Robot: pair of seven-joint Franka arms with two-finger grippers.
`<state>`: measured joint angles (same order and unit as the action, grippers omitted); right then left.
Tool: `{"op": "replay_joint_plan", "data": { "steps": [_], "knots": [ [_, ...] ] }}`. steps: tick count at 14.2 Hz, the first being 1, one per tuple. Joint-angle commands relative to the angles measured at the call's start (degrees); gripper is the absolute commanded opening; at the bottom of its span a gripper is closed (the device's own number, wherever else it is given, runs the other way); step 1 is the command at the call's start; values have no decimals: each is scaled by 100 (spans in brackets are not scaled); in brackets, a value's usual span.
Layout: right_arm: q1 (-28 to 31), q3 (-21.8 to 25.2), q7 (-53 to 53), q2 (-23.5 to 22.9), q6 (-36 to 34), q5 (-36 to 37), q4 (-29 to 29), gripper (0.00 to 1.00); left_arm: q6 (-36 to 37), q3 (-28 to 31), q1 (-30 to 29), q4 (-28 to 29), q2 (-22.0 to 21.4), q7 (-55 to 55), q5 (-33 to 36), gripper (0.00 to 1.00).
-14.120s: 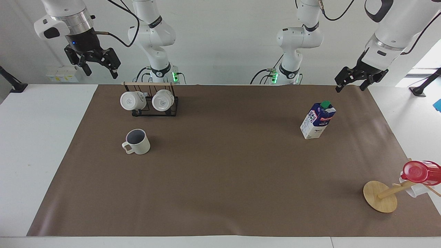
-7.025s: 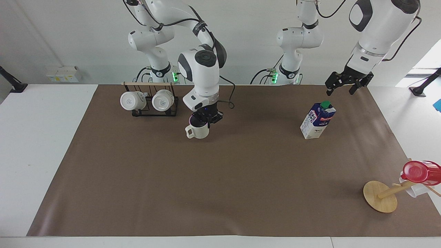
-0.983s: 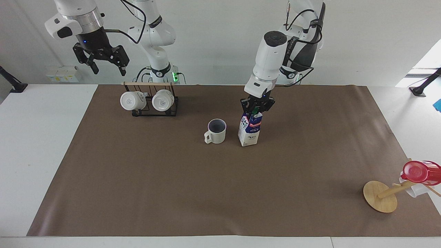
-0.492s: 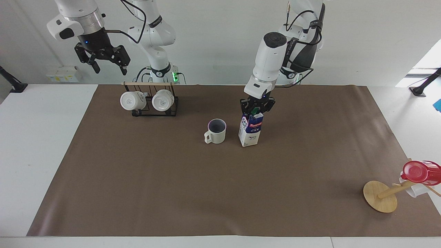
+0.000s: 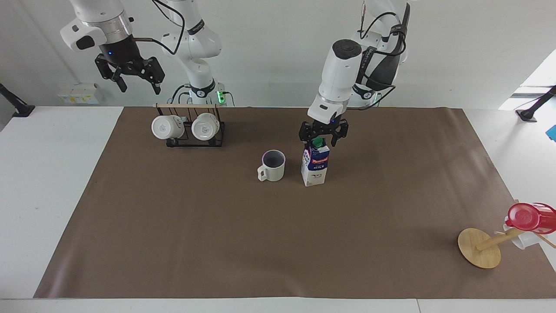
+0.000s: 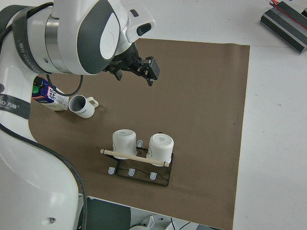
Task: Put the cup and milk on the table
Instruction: 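Set the milk carton beside the mug and open the left gripper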
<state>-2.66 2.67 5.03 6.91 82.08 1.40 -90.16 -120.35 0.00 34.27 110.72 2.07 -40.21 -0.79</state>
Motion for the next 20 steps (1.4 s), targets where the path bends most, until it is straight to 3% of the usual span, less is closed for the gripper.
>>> {"op": "replay_joint_plan", "data": {
  "steps": [1, 5, 8, 20],
  "knots": [
    [64, -12, -143, 153, 54, -88, -177, 100, 556, 70, 10, -446, 39, -14, -53, 100],
    [64, -21, -125, 144, 54, -88, -186, 100, 1091, 114, -271, -823, -14, 100, -36, 100],
    [64, -21, -125, 144, 54, -88, -177, 100, 1522, 131, -595, -1254, 21, 907, -9, 100],
    [64, -12, -108, 153, 62, -88, -186, 100, 2490, 149, -2161, -2063, -31, 3149, 43, 100]
  ]
}}
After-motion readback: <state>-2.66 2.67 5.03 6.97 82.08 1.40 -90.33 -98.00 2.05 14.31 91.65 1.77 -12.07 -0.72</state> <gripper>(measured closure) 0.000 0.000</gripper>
